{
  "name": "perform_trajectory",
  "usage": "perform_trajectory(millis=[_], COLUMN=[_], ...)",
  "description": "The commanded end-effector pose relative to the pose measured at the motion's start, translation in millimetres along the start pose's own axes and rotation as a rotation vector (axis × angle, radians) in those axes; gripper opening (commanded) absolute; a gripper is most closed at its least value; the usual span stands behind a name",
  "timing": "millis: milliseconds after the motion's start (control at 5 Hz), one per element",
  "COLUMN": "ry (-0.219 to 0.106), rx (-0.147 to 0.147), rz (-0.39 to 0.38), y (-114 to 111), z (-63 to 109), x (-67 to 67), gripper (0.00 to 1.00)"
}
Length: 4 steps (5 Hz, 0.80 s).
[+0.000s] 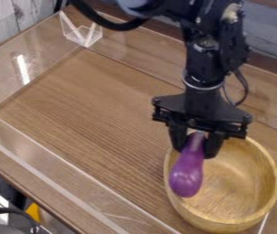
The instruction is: Put the purple eggplant in the brown bowl
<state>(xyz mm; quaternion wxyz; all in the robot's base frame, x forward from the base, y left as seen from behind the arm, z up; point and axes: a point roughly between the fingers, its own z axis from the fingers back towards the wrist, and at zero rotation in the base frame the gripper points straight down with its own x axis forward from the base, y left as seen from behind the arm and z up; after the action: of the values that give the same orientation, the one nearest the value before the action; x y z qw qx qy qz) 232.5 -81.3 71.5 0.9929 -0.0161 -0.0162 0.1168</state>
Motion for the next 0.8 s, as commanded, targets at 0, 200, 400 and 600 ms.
perform_trajectory(millis=[0,200,400,600], ry=[-0.026,-0.024,-0.022,-0.020], rx=[-0.031,-0.039,-0.047,-0.053], rz=[-0.034,-0.055,-0.082,-0.105], y=[-14.0,-23.3,-23.7,-23.1], z=[4.9,1.6,-0.6,-2.8], x=[9.9,17.5,15.7,14.1], gripper=[0.00,0.00,0.00,0.00])
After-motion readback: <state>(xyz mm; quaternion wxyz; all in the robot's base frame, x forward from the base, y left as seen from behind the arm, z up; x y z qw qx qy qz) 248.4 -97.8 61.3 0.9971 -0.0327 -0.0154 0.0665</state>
